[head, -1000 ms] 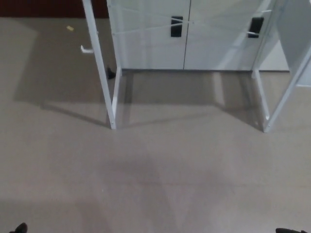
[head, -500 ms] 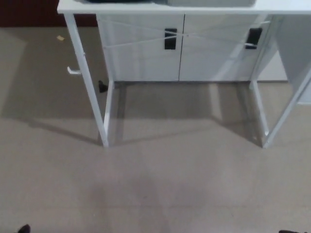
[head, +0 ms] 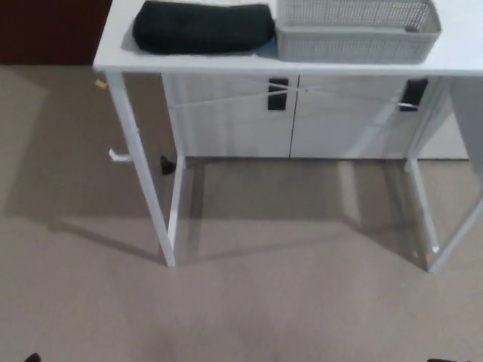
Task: The robot walk towards a table in front and pick up a black pencil case on the left hand side and put the pencil case into a small container on the right hand side
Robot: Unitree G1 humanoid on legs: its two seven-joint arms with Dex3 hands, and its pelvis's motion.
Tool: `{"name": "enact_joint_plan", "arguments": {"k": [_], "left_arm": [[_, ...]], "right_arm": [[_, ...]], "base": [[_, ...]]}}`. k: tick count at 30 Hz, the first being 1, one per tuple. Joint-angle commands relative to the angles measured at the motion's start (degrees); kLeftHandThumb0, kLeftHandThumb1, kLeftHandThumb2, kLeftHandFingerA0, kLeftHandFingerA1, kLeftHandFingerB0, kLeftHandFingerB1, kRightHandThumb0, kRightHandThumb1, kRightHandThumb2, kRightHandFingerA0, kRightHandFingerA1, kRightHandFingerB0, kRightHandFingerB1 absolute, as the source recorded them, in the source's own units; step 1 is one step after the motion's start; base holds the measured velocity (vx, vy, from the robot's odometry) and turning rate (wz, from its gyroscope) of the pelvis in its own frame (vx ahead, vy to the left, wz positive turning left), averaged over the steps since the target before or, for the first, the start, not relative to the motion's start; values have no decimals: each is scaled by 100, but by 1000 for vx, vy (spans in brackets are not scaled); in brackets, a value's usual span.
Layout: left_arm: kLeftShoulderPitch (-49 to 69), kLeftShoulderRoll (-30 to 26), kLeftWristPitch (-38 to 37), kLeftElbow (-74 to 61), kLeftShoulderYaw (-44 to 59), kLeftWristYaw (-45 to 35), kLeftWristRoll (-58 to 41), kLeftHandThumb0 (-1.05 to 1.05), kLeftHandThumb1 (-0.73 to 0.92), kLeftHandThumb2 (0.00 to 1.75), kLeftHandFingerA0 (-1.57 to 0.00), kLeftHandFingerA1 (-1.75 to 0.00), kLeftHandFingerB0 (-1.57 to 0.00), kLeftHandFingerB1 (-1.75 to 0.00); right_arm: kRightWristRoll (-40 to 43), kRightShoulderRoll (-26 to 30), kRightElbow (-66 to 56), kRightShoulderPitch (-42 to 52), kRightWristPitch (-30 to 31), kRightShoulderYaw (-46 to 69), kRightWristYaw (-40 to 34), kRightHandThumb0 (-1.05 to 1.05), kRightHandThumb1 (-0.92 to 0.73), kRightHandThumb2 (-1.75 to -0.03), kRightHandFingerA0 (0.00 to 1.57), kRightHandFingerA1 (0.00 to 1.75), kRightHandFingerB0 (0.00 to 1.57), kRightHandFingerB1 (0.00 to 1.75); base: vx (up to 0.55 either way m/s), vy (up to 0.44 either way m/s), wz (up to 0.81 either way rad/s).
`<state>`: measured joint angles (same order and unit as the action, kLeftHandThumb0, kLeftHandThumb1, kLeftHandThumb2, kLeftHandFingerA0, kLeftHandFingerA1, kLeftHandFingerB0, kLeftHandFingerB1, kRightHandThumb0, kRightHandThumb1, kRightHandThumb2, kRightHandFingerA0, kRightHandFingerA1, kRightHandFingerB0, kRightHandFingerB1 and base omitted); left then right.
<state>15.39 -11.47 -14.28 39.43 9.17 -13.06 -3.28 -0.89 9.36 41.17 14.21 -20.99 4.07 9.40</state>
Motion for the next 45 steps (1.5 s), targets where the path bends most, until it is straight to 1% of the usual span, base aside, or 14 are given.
{"name": "enact_joint_plan", "arguments": {"k": [1, 7, 8, 13, 14, 16, 17, 32, 33, 37, 38, 41, 42, 45], "left_arm": [[10, -42, -159, 33, -45, 22, 53, -58, 37, 74, -6, -48, 0, -9], [79, -35, -10, -155, -76, 50, 36, -49, 53, 78, -10, -47, 0, 0], [80, -53, -42, -140, -95, 58, 64, -47, 63, 59, -14, -42, 0, 0], [24, -84, -171, -2, -124, 52, 82, -49, 63, 58, -13, -45, 0, 0], [40, -71, -141, -33, -117, 73, 69, -57, 37, 74, -7, -49, 0, -9], [57, -51, -115, -72, -111, 87, 41, -57, 37, 74, -7, -49, 0, -9], [55, -52, -117, -58, -107, 52, 17, -46, 63, 58, -12, -43, 0, 0], [117, -113, -117, -51, -170, -2, 96, -53, 54, 79, -9, -49, 0, 0], [120, -110, -101, -73, -176, 53, 116, -48, 63, 58, -13, -44, 0, 0], [152, -83, -88, -149, -152, 30, 45, -51, 51, 78, -10, -50, 0, 0], [165, -80, -44, -170, -110, -4, -21, -47, 61, 58, -14, -45, 0, -2], [159, -99, -52, -135, -117, 21, 16, -51, 52, 77, -11, -50, 0, 0], [167, -102, -61, -146, -121, 18, 22, -50, 52, 77, -11, -50, 0, 0], [161, -122, -115, -108, -136, 7, 41, -50, 52, 77, -11, -51, 0, 0]], "right_arm": [[-16, 117, 16, 28, 22, 33, -54, -53, -44, -74, 63, 52, 46, 49], [-2, 108, 51, 17, 29, 36, -72, -52, -44, -74, 64, 52, 47, 49], [-8, 111, 61, 15, 17, 32, -76, -52, -44, -74, 63, 52, 46, 49], [2, 121, 77, 8, 24, 24, -52, -53, -44, -74, 64, 53, 48, 50], [-13, 131, 68, 14, 24, 13, -52, -53, -45, -74, 64, 53, 48, 50], [25, 113, 65, 11, 60, 33, -49, -52, -45, -74, 66, 53, 50, 51], [5, 123, 72, 9, 53, 21, -58, -53, -45, -75, 67, 53, 51, 51], [45, 109, 217, 2, -48, 26, -3, -52, -44, -74, 63, 53, 38, 47], [37, 107, 210, 2, -35, 26, -17, -51, -44, -73, 64, 52, 37, 46], [71, 79, 165, 23, -20, 48, -21, -51, -44, -73, 64, 52, 35, 45], [77, 51, 184, 8, -15, 40, -24, -51, -44, -73, 63, 52, 34, 45], [145, 16, 165, 19, -14, 61, 27, -51, -44, -72, 63, 52, 32, 44], [154, 10, 162, 21, -22, 67, 38, -44, -50, -55, 70, 42, 37, 36], [99, 17, 159, 25, -37, 54, 8, -53, -44, -74, 63, 53, 29, 44]], "base": [[322, 157, 14], [226, -21, -3], [171, -19, -5], [204, 77, -8], [285, 182, 8], [341, 203, -24], [390, 195, -23], [236, 1, 9], [239, -65, -6], [165, -75, -5], [118, -8, -12], [115, 4, -13], [111, 18, -13], [39, 208, -7]]}}
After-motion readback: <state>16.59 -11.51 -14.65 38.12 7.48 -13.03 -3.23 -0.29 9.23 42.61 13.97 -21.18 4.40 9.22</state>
